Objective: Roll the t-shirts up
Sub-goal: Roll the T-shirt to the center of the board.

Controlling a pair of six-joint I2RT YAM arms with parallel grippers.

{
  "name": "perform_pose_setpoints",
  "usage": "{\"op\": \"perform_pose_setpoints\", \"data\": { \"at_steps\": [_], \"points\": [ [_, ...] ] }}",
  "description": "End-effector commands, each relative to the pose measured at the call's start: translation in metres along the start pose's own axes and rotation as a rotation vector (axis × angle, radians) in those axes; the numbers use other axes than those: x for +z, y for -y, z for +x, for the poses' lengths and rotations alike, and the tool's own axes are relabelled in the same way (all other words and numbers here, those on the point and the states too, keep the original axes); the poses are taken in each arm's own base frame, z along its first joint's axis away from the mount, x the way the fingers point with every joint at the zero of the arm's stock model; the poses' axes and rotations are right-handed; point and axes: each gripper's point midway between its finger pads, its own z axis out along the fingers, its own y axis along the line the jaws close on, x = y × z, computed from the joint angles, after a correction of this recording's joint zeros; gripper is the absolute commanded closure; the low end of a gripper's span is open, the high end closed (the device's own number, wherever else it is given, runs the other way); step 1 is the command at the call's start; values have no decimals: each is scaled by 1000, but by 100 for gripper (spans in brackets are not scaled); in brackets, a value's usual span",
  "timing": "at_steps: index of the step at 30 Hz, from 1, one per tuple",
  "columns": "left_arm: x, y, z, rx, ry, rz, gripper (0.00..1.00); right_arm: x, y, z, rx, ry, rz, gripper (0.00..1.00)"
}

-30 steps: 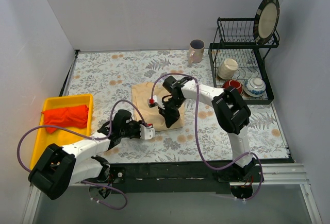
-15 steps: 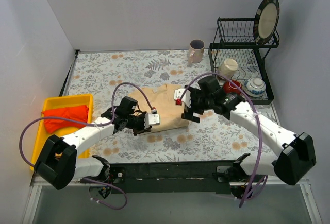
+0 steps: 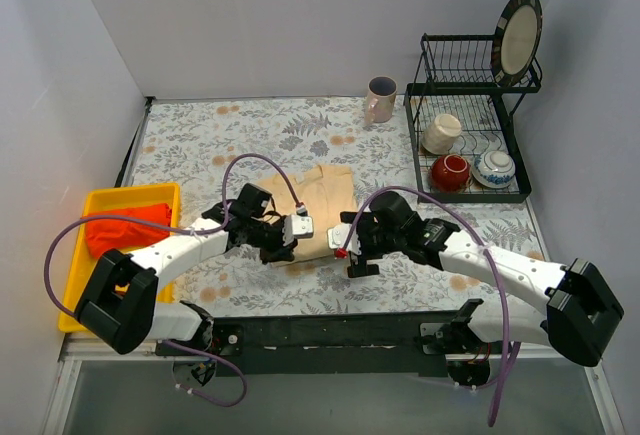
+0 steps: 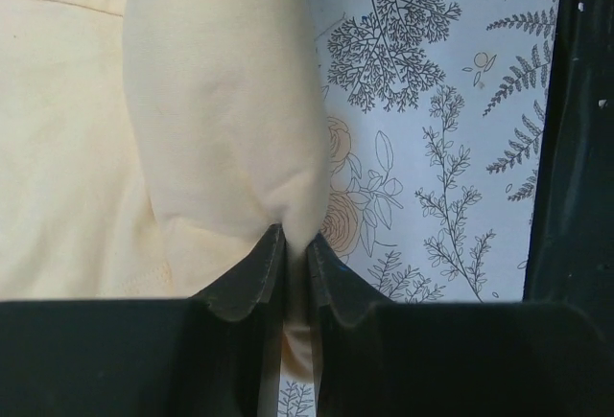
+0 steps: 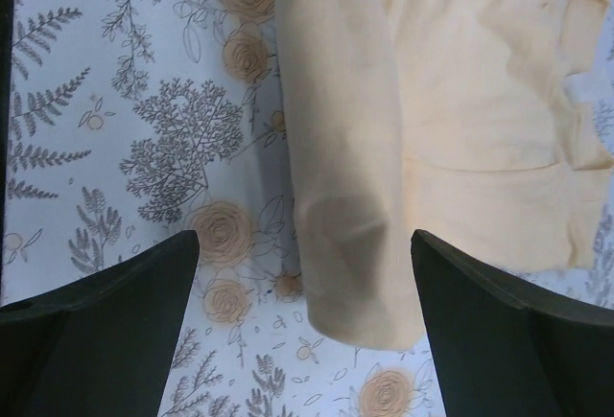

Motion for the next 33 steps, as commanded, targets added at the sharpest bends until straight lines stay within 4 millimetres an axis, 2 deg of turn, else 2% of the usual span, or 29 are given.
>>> {"op": "perform_pose_setpoints", "data": {
  "at_steps": [1, 4, 10, 12, 13, 15, 18, 25, 33],
  "points": [
    [-1, 2, -15, -29, 37, 35, 100, 4, 23, -27, -132, 93, 90, 2],
    [0, 2, -17, -48, 41, 42, 100, 6, 18, -27, -175, 112, 101, 1],
    [-1, -5, -22, -65, 52, 35, 100, 23, -1, -6, -218, 82, 71, 1],
    [-1, -3, -19, -54, 41, 46, 100, 27, 14, -3, -214, 74, 165, 1],
    [-1, -3, -18, -51, 37, 45, 100, 28, 16, 7, -211, 48, 205, 2],
    [-1, -5, -15, -54, 30, 38, 100, 28, 29, 2, -230, 82, 283, 1],
    [1, -3, -9, -62, 11, 49, 100, 30, 27, 1, -229, 96, 278, 2],
    [2, -5, -8, -85, 0, 58, 100, 17, 29, -26, -220, 173, 267, 3],
    [1, -8, -7, -91, 1, 58, 100, 42, 20, -4, -284, 134, 215, 1]
  ]
}}
